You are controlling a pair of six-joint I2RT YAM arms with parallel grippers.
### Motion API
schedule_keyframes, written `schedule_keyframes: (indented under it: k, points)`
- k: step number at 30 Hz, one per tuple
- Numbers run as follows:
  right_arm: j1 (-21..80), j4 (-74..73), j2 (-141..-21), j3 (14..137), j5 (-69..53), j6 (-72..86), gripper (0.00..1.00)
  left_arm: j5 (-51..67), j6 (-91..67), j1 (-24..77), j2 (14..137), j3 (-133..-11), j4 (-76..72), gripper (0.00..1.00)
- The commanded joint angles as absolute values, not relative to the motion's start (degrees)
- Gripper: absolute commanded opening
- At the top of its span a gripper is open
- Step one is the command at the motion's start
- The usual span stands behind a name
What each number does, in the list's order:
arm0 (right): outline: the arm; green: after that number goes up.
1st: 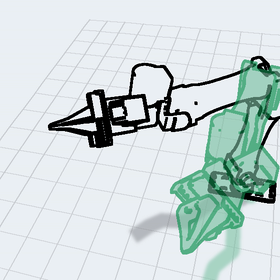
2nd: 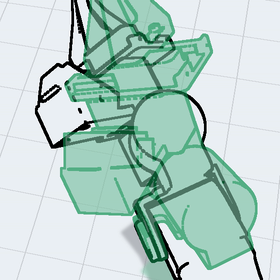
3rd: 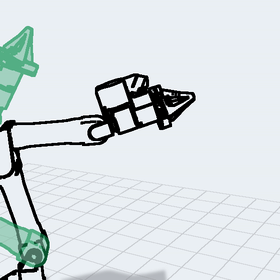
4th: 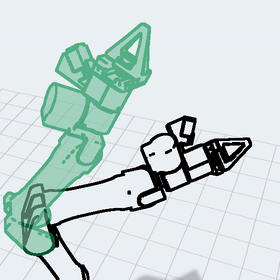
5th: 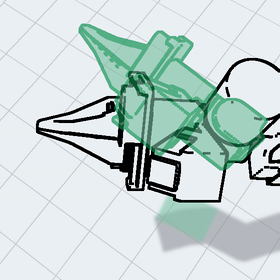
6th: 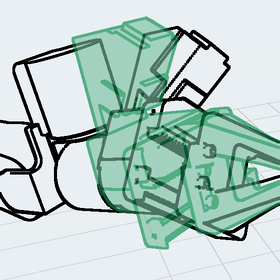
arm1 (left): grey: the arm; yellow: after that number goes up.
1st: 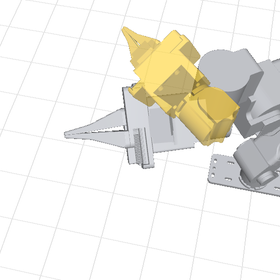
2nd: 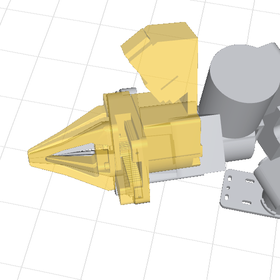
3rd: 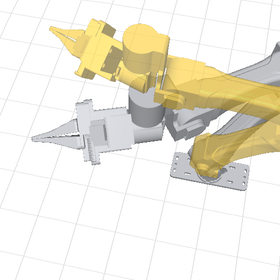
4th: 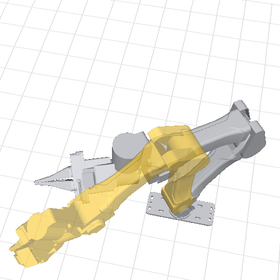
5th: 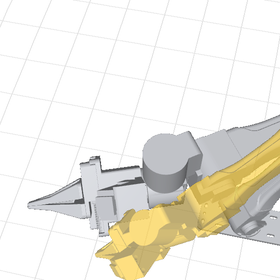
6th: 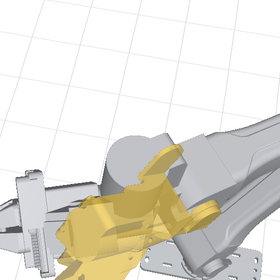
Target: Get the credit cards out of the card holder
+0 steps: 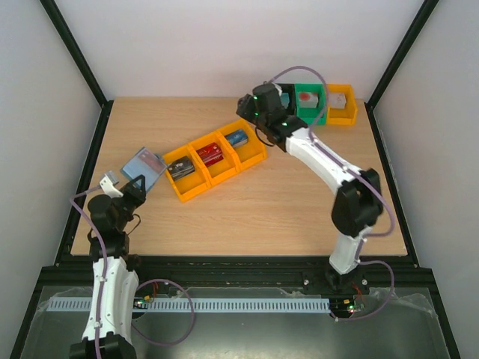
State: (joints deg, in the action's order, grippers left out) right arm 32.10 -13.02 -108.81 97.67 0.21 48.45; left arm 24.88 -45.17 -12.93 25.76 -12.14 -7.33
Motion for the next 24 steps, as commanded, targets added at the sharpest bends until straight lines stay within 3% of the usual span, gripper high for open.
schedule_keyframes:
  k: [1, 15, 19, 24]
  points:
    - [31.82, -15.46, -97.91, 87.34, 1.76, 38.46, 0.60, 25.72, -44.69, -13.26, 28.30, -11.97, -10.22, 0.02]
    - [31.78, -12.21, -65.76, 59.78, -4.59, 31.81, 0.68, 31.73, -40.25, -6.33, 33.48, -19.80, -17.40, 0.02]
    - [31.81, -9.41, -59.33, 56.77, -12.69, 30.36, 0.68, 40.14, -31.82, 1.19, 33.45, -22.75, -20.81, 0.02]
    - [31.82, -3.92, -56.20, 57.34, -32.58, 30.45, 0.68, 45.71, -27.01, 8.72, 34.06, -28.50, -17.43, 0.02]
